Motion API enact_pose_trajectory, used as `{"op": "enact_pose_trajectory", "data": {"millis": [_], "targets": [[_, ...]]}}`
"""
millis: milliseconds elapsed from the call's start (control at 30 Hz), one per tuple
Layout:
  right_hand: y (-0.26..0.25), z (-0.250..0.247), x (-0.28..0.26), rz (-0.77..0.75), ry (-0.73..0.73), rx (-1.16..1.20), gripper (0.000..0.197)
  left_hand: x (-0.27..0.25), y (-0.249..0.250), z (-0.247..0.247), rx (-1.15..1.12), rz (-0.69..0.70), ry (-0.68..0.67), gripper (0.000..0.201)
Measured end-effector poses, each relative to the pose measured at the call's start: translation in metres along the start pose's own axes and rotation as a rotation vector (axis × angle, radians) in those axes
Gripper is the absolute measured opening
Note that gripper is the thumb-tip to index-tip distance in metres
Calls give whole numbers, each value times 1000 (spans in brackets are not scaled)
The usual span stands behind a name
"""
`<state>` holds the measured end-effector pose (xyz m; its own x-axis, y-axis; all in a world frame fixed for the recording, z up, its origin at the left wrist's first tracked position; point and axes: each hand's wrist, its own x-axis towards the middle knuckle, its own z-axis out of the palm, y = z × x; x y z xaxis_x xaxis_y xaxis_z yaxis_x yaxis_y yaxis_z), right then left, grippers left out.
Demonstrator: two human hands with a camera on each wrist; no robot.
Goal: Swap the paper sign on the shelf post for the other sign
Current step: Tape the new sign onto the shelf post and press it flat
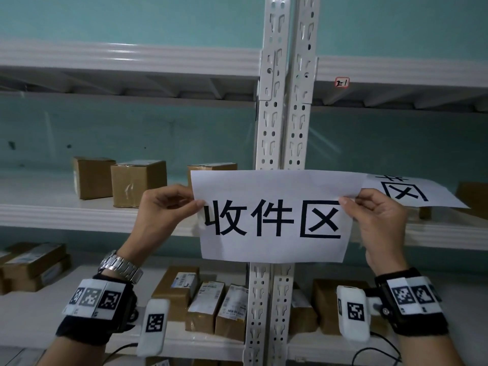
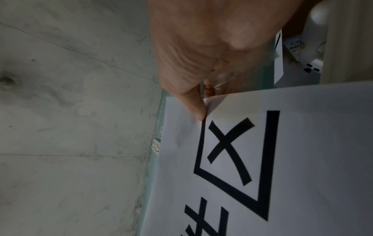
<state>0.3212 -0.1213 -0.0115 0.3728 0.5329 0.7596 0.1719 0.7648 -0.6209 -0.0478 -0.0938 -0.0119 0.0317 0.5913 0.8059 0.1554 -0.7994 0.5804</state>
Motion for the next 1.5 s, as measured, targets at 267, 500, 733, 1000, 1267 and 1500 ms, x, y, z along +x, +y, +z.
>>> {"op": "enact_pose_trajectory", "data": {"millis": [267,500,733,1000,1267,1500], "targets": [[5,1,2,24,24,19,21,-1,-6,6,1,14,29,10],[15,4,-1,98,0,7,20,-5,-23,10,27,-49,26,7],[21,5,-7,129,14,-9,22,-13,-31,14,30,-131,27,3],[34,6,-17,208,44,-21,21,-24,-39,15,-15,-223,-19,24],[47,7,-21,247,87,-80,18,-25,-47,14,-28,-255,-24,34],[53,7,-22,285,104,-47,21,-23,-53,13,27,-197,-18,20]]}}
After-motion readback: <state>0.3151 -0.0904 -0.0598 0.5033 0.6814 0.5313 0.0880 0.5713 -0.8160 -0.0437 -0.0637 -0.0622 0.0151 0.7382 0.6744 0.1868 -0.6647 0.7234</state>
